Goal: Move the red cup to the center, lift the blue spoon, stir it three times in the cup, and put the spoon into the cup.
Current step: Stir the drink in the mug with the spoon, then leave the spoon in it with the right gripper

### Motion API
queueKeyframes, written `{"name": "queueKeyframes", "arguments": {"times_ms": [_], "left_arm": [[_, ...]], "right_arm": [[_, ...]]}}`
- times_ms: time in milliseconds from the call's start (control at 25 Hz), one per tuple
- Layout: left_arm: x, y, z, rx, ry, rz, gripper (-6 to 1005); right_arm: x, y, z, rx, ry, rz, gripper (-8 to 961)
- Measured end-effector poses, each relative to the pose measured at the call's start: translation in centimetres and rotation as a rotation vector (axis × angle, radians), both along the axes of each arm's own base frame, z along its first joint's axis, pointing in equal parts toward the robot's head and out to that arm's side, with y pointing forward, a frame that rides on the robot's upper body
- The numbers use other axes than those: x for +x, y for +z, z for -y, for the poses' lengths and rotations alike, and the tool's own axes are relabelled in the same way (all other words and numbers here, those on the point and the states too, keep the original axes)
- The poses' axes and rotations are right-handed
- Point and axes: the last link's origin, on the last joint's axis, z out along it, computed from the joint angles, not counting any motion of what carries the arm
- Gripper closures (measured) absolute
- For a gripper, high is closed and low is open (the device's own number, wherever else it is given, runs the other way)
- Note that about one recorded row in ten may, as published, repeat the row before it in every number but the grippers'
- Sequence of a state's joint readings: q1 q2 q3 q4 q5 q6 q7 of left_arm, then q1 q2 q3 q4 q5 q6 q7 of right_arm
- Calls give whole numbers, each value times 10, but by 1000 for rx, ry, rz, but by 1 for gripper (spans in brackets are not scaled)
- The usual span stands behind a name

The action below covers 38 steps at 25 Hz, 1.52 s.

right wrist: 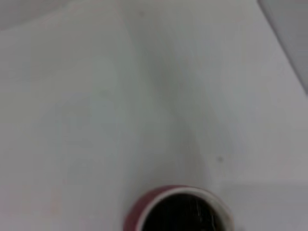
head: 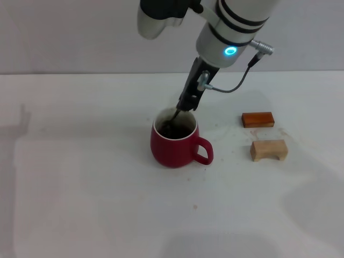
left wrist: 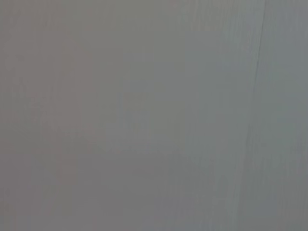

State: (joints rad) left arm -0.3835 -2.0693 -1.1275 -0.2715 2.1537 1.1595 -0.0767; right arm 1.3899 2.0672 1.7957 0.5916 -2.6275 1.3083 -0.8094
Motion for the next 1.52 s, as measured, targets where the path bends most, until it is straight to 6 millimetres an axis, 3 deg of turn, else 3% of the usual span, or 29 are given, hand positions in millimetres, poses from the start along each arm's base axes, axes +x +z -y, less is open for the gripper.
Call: {"name": "queueKeyframes", "arguments": {"times_ms": [440, 1000, 1520], "left_arm": [[-1, 0, 1, -1, 4, 0, 138], [-2, 0, 2, 0, 6, 1, 138], [-1, 1, 0, 4, 2, 3, 138]], "right_arm": [[15, 3, 9, -52, -41, 65, 719], [6, -16, 25, -139, 1, 52, 716], [-6, -15, 17, -77, 62, 3, 682]]}}
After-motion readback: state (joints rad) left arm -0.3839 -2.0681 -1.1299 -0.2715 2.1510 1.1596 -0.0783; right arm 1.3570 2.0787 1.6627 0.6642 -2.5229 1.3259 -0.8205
